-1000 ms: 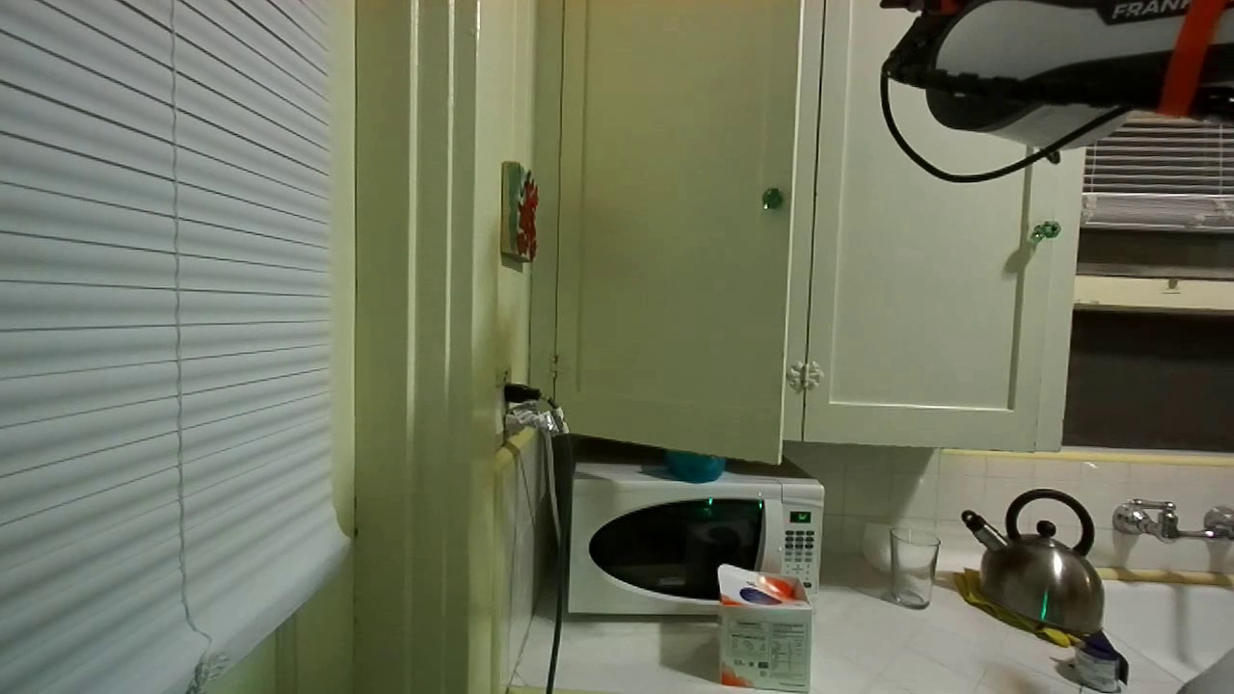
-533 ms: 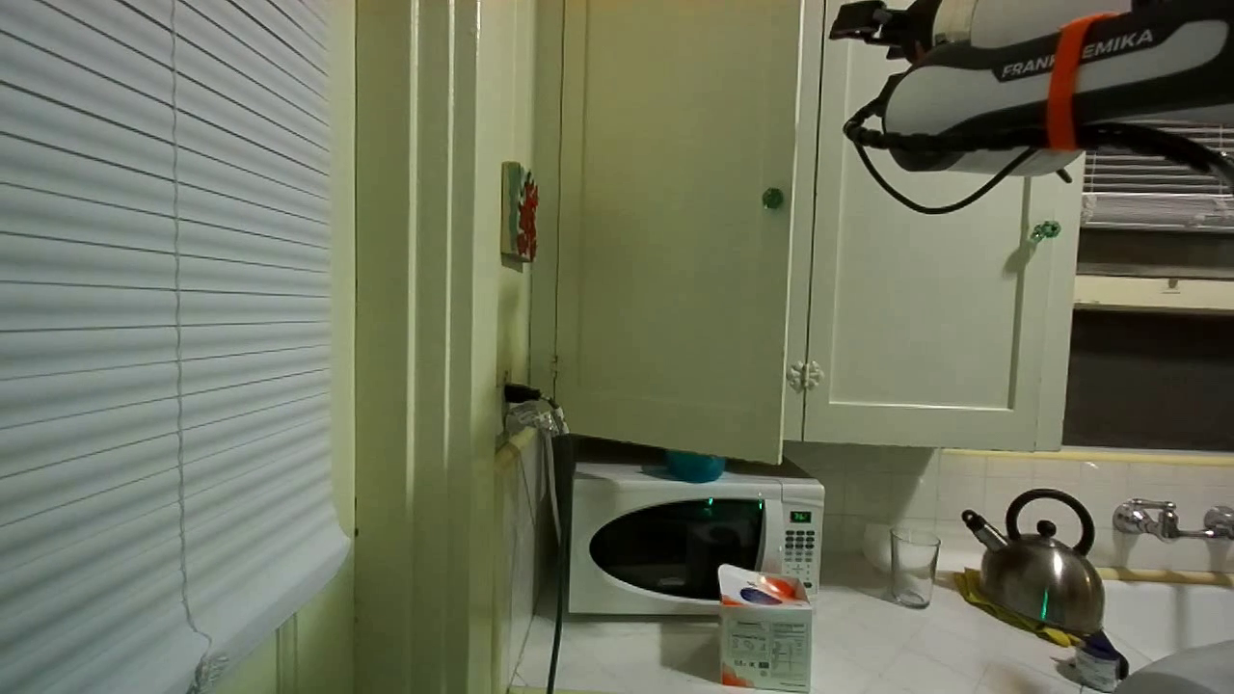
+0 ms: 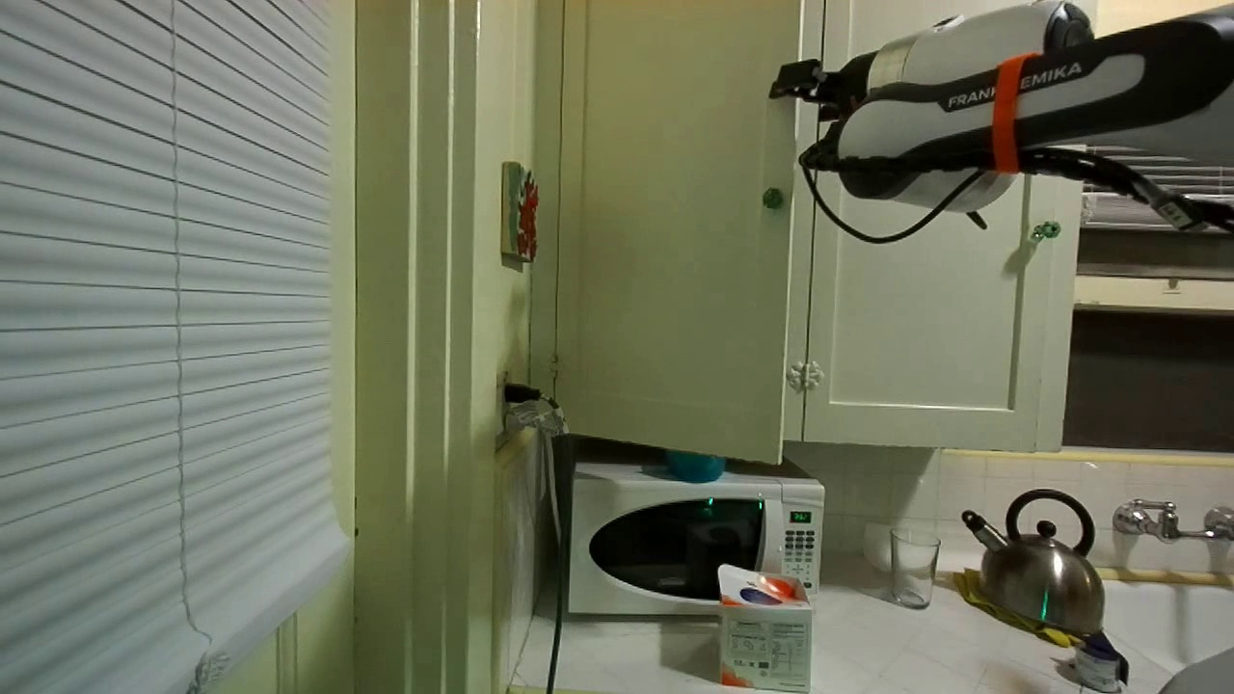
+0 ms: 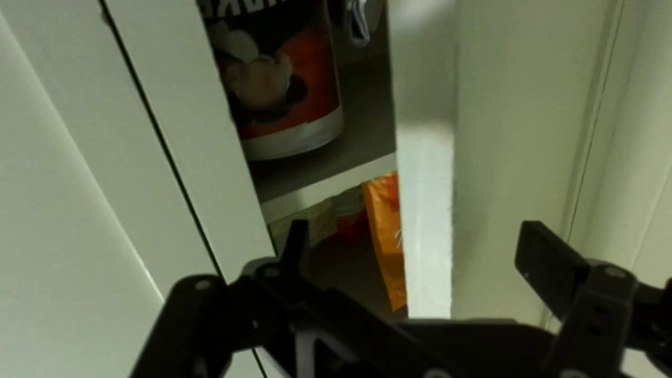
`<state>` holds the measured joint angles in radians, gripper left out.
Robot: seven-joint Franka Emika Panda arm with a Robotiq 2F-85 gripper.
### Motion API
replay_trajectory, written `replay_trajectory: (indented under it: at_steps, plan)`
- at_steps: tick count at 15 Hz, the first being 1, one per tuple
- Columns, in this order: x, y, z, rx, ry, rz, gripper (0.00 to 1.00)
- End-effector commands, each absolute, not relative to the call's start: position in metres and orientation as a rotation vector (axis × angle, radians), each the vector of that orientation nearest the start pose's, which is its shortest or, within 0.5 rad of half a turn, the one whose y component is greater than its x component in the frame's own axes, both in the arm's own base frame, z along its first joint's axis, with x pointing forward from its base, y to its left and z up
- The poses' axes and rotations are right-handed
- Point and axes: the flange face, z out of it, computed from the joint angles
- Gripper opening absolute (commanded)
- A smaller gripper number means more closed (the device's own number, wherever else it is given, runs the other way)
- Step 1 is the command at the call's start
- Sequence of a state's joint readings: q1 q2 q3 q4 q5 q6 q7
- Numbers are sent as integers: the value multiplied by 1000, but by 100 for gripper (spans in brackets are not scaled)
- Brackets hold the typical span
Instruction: Move the box and then open the cabinet door
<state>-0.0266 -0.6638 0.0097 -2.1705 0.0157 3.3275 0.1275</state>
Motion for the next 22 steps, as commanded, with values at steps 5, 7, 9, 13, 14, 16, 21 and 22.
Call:
replay_trajectory:
  at_steps: [5,7,9,13,14,16,21,22]
  plan:
    - [341,24,849,-1833,2,-2022,100]
    - [332,32,856,-1802,-62,-1949,100]
    - [317,40,864,-1769,-138,-1891,100]
    - [296,55,882,-1712,-247,-1795,100]
    - [295,58,884,-1697,-262,-1766,100]
    - [294,64,890,-1660,-267,-1712,100]
    - [285,66,917,-1489,-325,-1664,100]
    - [283,64,923,-1449,-338,-1676,100]
